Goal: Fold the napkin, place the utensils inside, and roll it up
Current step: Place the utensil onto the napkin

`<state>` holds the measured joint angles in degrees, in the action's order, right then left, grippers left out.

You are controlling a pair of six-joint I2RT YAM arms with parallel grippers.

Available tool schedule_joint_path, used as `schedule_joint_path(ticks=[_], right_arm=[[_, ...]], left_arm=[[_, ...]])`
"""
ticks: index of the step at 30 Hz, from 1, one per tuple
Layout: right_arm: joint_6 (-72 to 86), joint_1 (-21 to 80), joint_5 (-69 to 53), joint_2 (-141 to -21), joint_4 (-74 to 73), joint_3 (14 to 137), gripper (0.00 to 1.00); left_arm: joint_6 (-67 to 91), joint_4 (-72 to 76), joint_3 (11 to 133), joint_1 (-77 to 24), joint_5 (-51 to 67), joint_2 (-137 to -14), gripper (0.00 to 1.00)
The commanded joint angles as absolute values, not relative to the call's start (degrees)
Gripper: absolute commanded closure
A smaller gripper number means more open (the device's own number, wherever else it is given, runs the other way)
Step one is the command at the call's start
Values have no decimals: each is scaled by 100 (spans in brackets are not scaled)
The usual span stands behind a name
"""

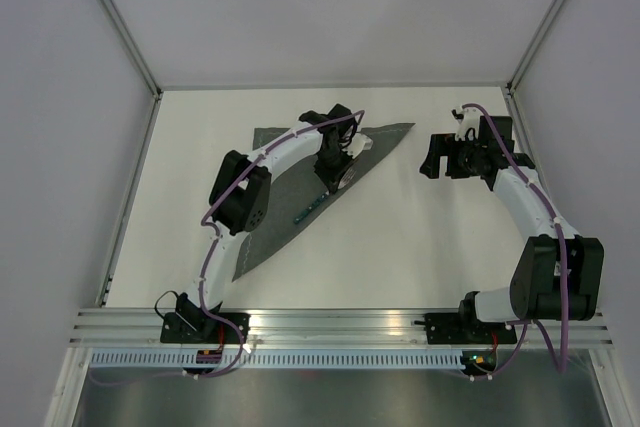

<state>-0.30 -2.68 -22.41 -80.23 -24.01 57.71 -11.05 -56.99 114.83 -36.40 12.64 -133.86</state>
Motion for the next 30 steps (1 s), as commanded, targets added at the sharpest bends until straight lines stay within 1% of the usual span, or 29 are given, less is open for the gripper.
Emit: schedule_joint_path(ticks=[1, 24, 29, 30], right_arm=[[-97, -299, -2180, -7901, -2312, 5897, 5], [-114, -334, -2215, -7910, -2329, 5898, 5], [-114, -351, -2224, -7893, -2312, 5906, 5], [-106, -343, -2232, -7901, -2320, 5898, 5]], left_arm=[[-1301, -5862, 11856, -3656, 1406, -13482, 98], [-1099, -5897, 12076, -3656, 1327, -13737, 98], [-1055, -5898, 12085, -3656, 1310, -13737, 92], [-1046, -5897, 12085, -3656, 1301, -13729, 90]])
